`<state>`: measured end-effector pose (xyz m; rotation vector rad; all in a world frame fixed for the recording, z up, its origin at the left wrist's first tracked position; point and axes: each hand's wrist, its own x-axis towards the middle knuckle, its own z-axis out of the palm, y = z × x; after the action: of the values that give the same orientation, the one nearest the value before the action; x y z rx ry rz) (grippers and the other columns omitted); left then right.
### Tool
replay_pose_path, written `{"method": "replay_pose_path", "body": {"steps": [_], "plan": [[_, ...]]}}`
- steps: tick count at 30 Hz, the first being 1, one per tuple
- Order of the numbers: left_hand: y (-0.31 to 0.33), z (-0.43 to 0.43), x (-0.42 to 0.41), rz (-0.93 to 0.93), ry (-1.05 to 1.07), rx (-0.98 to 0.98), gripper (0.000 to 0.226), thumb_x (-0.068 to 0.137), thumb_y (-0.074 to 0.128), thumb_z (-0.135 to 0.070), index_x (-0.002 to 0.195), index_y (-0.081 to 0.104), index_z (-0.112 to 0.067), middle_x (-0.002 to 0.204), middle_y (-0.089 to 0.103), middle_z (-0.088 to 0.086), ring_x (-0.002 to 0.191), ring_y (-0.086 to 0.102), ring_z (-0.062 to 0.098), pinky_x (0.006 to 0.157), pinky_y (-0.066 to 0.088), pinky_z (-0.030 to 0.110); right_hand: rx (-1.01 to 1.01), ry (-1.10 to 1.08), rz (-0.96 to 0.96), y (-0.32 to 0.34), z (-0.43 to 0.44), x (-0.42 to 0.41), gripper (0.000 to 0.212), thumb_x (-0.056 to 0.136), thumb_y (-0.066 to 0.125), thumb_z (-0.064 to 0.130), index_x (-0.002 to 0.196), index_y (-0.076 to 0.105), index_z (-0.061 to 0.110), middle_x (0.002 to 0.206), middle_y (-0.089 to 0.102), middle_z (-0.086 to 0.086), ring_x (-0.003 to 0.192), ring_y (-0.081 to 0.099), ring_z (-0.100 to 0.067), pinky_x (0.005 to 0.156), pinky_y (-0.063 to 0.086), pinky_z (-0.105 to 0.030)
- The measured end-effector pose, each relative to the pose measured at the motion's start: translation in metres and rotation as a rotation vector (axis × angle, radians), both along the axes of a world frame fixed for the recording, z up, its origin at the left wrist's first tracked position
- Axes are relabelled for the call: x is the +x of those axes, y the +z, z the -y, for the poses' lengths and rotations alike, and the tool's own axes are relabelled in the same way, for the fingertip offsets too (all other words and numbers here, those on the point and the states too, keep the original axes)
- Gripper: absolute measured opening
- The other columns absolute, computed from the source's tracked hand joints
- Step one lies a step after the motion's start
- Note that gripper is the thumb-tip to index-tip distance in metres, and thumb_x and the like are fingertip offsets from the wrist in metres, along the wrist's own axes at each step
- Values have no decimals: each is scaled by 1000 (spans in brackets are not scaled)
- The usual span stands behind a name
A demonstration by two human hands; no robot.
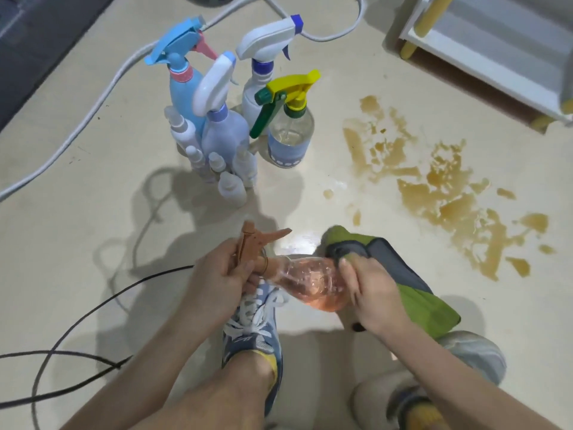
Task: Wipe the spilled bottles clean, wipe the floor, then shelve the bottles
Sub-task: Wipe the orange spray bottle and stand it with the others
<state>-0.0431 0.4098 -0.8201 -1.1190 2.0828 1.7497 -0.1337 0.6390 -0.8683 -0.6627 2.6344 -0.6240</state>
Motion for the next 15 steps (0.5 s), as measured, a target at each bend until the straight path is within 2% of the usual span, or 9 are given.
{"method": "replay_pose_path", "body": {"steps": [1, 3, 5, 6, 8, 10, 12, 13, 15], "plan": [[3, -1, -4, -47, -104, -68, 22, 91, 56, -9, 84, 60, -30, 68, 69, -4, 61, 65, 10, 63, 57, 32, 9, -179, 128, 0, -6, -10, 36, 103, 38, 39, 74, 50, 22, 65, 53, 6, 68, 52, -24, 61, 38, -34], [13, 0, -16, -170, -392, -301, 17, 82, 53, -20, 83, 51, -37, 67, 62, -19, 64, 59, 6, 62, 49, 26, -156, -445, 288, 18, 3, -33, 48, 102, 45, 35, 63, 41, 8, 55, 43, -1, 58, 44, -21, 55, 31, -32], [21, 1, -30, -352, -621, -485, 33, 73, 54, -7, 92, 51, -34, 75, 59, -22, 71, 56, 9, 64, 46, 25, -467, -685, 413, 57, 22, -58, 50, 100, 53, 33, 57, 50, 8, 57, 48, -7, 54, 46, -18, 53, 39, -29], [22, 1, -36, -436, -714, -552, 44, 69, 54, 0, 99, 52, -32, 81, 60, -16, 75, 57, 15, 65, 49, 32, -620, -751, 530, 79, 31, -70, 50, 99, 54, 35, 55, 61, 11, 59, 58, -6, 54, 54, -18, 53, 46, -27], [20, 3, -43, -519, -788, -646, 57, 65, 52, 6, 111, 54, -28, 87, 62, -1, 76, 57, 25, 61, 51, 38, -730, -627, 779, 110, 41, -78, 49, 96, 51, 44, 63, 76, 19, 73, 74, -2, 66, 69, -14, 61, 56, -24], [19, 7, -46, -550, -741, -713, 48, 70, 52, 1, 109, 61, -26, 86, 59, 2, 74, 56, 23, 58, 50, 35, -531, -308, 853, 113, 52, -68, 45, 98, 45, 44, 79, 80, 22, 91, 77, 1, 84, 71, -7, 75, 54, -20], [24, 2, -45, -501, -526, -569, 32, 77, 53, -6, 96, 70, -23, 85, 58, -5, 74, 56, 15, 61, 50, 31, -464, -77, 785, 94, 61, -48, 38, 104, 44, 26, 88, 76, 15, 106, 74, 2, 101, 63, -2, 88, 45, -23], [27, -3, -45, -431, -344, -375, 31, 77, 56, -2, 94, 72, -23, 87, 61, -8, 76, 59, 11, 64, 51, 24, -486, -19, 705, 79, 63, -38, 35, 105, 44, 20, 88, 74, 14, 109, 70, 0, 109, 58, -4, 94, 42, -25], [34, -10, -44, -299, 86, 292, 45, 71, 63, 9, 109, 65, -16, 100, 68, 2, 82, 66, 15, 70, 53, 24, -578, -54, 519, 53, 67, -22, 24, 101, 49, 17, 99, 73, 15, 115, 62, -1, 119, 51, -8, 102, 37, -21]]}}
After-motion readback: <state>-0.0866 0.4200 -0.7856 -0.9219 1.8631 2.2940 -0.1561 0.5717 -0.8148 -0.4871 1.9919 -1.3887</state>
